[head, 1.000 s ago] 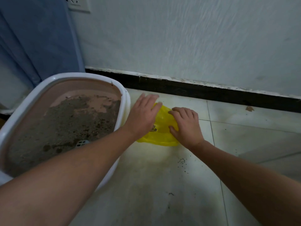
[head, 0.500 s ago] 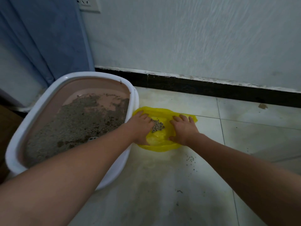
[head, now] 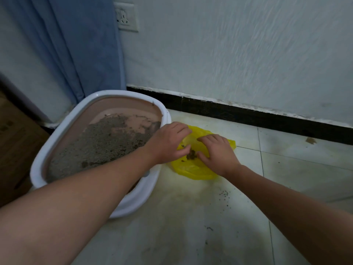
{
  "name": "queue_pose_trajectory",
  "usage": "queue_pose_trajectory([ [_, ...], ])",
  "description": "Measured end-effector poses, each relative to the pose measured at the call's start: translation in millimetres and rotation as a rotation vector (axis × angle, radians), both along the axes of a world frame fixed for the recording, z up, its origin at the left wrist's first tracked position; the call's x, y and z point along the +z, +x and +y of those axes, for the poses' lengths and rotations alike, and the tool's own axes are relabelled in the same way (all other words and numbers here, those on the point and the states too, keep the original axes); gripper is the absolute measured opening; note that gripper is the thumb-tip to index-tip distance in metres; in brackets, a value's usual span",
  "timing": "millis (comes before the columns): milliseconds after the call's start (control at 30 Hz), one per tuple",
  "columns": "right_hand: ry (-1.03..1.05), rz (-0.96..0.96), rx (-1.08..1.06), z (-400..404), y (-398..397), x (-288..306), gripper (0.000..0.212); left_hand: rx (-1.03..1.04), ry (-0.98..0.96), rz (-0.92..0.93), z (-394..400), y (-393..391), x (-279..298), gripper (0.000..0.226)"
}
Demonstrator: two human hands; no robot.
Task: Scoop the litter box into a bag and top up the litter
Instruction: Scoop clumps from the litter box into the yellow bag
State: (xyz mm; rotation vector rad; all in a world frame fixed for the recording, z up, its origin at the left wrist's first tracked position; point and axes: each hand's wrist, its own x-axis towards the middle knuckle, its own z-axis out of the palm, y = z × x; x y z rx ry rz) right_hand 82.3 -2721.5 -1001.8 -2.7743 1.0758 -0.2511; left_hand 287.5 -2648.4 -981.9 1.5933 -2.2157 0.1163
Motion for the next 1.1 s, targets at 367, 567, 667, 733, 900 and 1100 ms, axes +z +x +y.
queue_pose_trajectory([
  [367,0.113,-0.139,0.124,51.6,76.3,52.1,0.049,0.486,0.260,0.083,86.6,56.9,35.9,0.063],
  [567,0.145,-0.092,0.271,94.7,106.1,67.6,0.044,0.518,0.437,-0.043,148.8,94.7,50.1,0.067],
  [667,0.220,-0.033,0.264,109.1,125.5,65.0,0.040,0.545,0.605,-0.144,181.3,110.2,44.3,0.078],
  [733,0.206,0.048,0.265,118.4,137.4,59.7,0.038,0.564,0.691,-0.163,201.8,117.5,40.0,0.087],
  [900,0.095,0.235,0.266,126.3,154.9,51.4,0.047,0.645,0.891,-0.103,239.5,130.7,17.5,0.104],
  [1100,0.003,0.421,0.267,131.4,162.2,48.2,0.033,0.617,0.853,-0.058,248.6,145.1,15.6,0.107],
])
